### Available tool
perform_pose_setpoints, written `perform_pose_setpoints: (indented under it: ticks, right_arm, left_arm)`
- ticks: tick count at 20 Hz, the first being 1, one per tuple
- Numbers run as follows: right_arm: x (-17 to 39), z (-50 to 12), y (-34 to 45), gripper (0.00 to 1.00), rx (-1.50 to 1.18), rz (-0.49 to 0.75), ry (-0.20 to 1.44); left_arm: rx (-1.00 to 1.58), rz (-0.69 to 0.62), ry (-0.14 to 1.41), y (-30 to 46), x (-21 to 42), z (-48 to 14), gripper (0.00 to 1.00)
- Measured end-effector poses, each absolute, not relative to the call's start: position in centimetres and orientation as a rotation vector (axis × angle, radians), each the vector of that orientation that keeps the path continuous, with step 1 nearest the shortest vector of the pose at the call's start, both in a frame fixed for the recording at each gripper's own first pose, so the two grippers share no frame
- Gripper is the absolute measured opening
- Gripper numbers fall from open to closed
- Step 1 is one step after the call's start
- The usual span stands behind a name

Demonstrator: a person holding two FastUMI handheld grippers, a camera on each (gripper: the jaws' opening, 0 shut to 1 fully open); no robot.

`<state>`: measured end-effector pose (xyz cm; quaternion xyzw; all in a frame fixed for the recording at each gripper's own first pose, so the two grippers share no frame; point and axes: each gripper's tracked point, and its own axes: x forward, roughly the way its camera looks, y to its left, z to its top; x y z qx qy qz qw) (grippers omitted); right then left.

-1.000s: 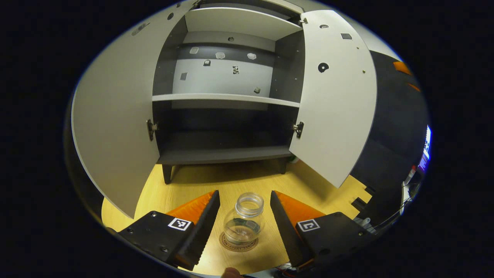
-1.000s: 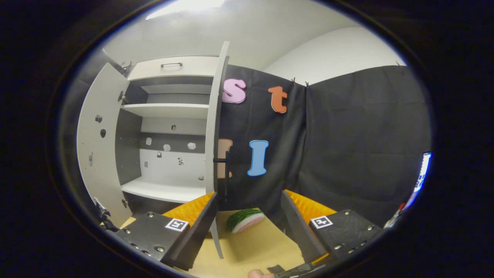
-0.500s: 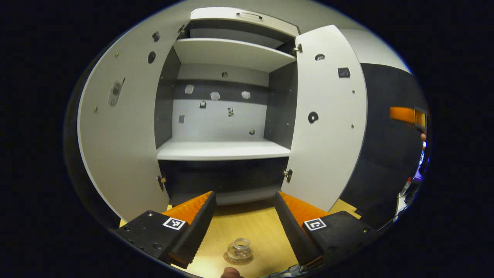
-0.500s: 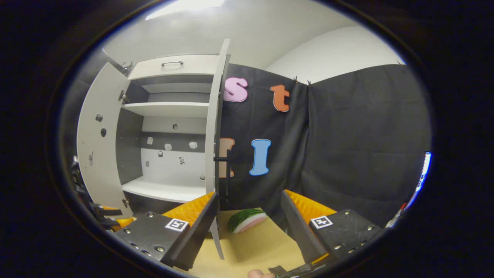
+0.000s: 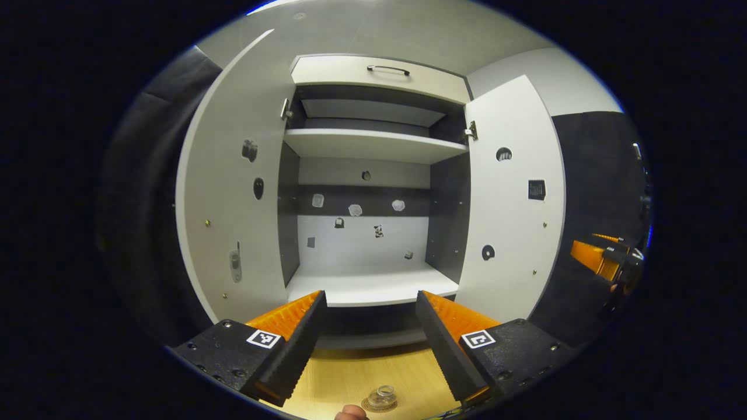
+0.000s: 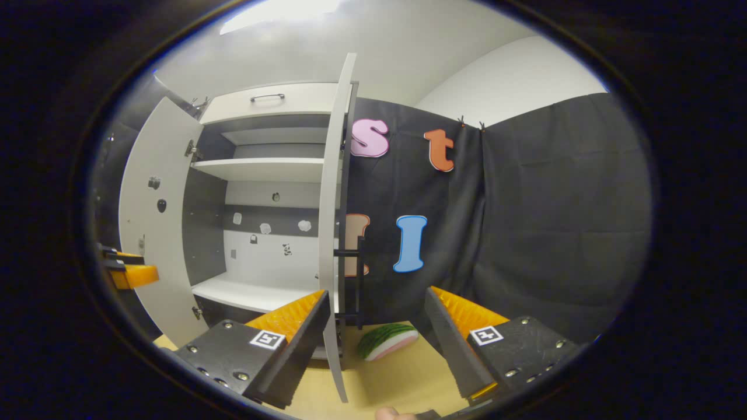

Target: Grasp the bottle in the cabinet with the left hand and place it on the coaster, then close the right door with the right hand and the left door with the left hand.

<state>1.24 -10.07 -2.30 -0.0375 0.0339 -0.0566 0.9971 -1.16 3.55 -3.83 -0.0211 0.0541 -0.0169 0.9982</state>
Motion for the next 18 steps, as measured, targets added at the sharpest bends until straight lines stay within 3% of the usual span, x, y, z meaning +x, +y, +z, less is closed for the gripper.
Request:
perform_pose_setpoints:
  ticks: [4, 5, 11, 16, 18]
  right_arm:
    - [2.7, -1.6, -11.2, 0.99, -0.063, -0.137, 0.041]
    - [3.1, -1.6, -11.0, 1.0, -0.059, -0.13, 0.043]
    - [4.3, -1.9, -10.3, 0.98, -0.07, -0.114, 0.045]
    - [4.6, -1.9, -8.7, 0.98, -0.084, -0.032, 0.055]
    - [4.8, -1.8, -7.5, 0.98, -0.092, 0.006, 0.058]
  left_arm:
    - [-0.006, 0.052, 0.036, 5.8, -2.3, -0.6, 0.93]
    - [-0.001, 0.069, 0.024, 6.3, -2.5, -0.2, 0.96]
    - [-0.022, 0.179, 0.024, 9.7, -4.1, -0.6, 0.96]
    - [-0.03, 0.185, 0.035, 9.9, -4.6, -1.2, 0.93]
    - [-0.025, 0.173, 0.028, 9.3, -4.3, -0.9, 0.96]
